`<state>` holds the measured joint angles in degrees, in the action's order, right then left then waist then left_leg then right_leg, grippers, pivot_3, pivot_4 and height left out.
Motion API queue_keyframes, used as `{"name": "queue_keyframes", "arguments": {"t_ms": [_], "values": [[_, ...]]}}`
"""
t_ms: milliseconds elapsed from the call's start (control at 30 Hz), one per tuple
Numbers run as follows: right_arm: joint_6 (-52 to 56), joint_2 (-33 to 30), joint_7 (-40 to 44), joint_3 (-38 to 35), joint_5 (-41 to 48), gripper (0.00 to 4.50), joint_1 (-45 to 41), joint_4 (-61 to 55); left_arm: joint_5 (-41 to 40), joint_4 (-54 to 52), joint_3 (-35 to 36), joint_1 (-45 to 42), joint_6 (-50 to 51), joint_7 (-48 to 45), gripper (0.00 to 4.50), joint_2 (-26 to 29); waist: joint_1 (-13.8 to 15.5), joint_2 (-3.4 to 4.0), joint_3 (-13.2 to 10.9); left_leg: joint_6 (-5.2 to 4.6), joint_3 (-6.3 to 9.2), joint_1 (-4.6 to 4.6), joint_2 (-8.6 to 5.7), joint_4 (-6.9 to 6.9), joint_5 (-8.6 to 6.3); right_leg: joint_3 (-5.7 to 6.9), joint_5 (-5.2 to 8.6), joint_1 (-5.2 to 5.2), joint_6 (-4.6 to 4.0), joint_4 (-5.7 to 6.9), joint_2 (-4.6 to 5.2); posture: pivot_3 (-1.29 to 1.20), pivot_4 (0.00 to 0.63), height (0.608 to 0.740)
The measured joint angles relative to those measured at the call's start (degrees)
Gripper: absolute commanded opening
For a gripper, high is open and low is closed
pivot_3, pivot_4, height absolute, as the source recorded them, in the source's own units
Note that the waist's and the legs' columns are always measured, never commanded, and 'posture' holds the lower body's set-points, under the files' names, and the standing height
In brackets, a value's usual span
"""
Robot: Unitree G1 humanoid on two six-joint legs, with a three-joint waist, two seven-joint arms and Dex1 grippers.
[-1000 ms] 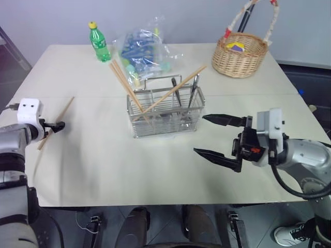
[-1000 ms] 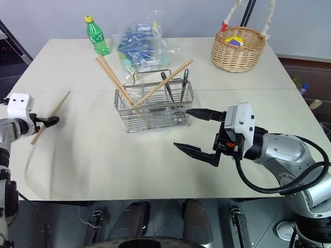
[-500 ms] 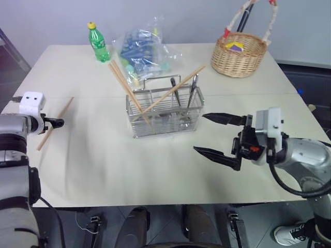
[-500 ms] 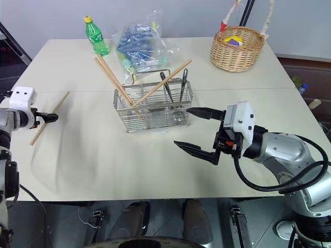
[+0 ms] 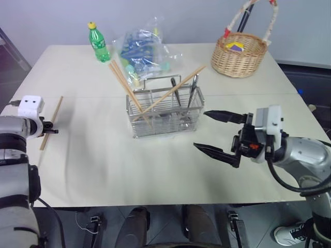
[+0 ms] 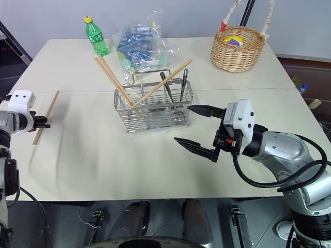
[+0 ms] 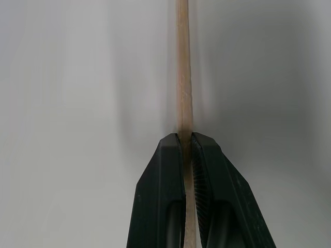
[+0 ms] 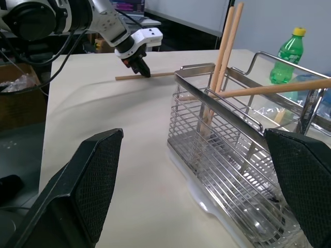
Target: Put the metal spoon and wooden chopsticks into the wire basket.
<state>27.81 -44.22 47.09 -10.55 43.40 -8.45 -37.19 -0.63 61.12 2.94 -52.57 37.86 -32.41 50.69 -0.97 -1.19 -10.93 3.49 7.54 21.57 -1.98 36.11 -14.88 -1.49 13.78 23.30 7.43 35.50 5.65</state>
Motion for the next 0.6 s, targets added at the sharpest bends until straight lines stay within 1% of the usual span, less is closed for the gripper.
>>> {"name": "queue_keyframes", "arguments": {"t_ms": [100, 200, 300, 367, 400, 500, 600], "values": [[0.00, 0.00, 0.03, 0.00, -0.08, 4.50, -0.03, 0.37, -0.36, -0.12, 0.88, 0.12, -0.67, 0.69, 0.03, -0.10, 0.04, 0.00, 0.00, 0.00, 0.00, 0.01, 0.00, 0.00, 0.00, 0.00, 0.00, 0.00, 0.00, 0.01, 0.00, 0.00, 0.150, 0.740], [0.00, 0.00, 0.09, 0.00, -0.13, 4.50, -0.12, 0.39, -3.13, -2.00, 5.25, 0.07, -4.72, 1.75, 0.03, -0.56, 0.14, -0.03, -0.01, 0.00, 0.01, 0.04, 0.00, 0.02, 0.00, 0.00, 0.00, 0.02, 0.00, 0.01, 0.01, 0.00, 0.150, 0.740], [0.00, 0.10, 0.09, 0.02, -0.17, 4.50, -0.16, 0.41, -8.16, -8.26, 11.05, -0.31, -12.26, 1.20, 0.03, -2.43, 0.42, -0.11, -0.01, 0.01, 0.05, 0.17, 0.00, 0.08, 0.01, 0.02, -0.01, 0.08, 0.00, -0.01, 0.02, 0.00, 0.150, 0.740], [0.00, 0.16, 0.04, 0.02, -0.15, 4.50, -0.14, 0.40, -10.84, -11.39, 13.21, -1.78, -13.09, 0.35, 0.03, -2.87, 0.31, -0.14, 0.00, 0.01, 0.05, 0.25, -0.01, 0.11, 0.01, 0.02, -0.02, 0.13, 0.01, -0.03, 0.03, 0.00, 0.150, 0.740], [0.00, 0.20, -0.12, -0.06, -0.14, 4.50, 0.30, 0.29, -13.60, -15.30, 15.22, -1.87, -13.00, -1.22, 0.03, -3.80, 0.24, -0.14, 0.01, 0.01, 0.04, 0.24, -0.03, 0.10, 0.01, 0.02, -0.02, 0.13, 0.01, -0.02, 0.05, 0.00, 0.150, 0.740], [0.00, 0.55, -0.68, 0.01, -0.13, 4.50, 1.33, -0.13, -22.64, -28.07, 18.37, -1.91, -10.86, -7.30, 0.03, -7.96, 0.27, -0.14, 0.00, 0.02, 0.06, 0.32, -0.02, 0.13, 0.01, 0.02, -0.02, 0.15, 0.01, -0.03, 0.05, 0.00, 0.150, 0.740], [-0.03, 0.74, -1.39, 0.04, -0.22, 4.50, 1.56, -0.74, -33.96, -42.11, 19.84, -0.81, -3.91, -13.82, 0.03, -9.80, -0.38, -0.13, 0.00, 0.01, 0.04, 0.30, -0.02, 0.12, 0.01, 0.01, -0.02, 0.21, 0.01, 0.03, 0.05, 0.00, 0.150, 0.740]]}}
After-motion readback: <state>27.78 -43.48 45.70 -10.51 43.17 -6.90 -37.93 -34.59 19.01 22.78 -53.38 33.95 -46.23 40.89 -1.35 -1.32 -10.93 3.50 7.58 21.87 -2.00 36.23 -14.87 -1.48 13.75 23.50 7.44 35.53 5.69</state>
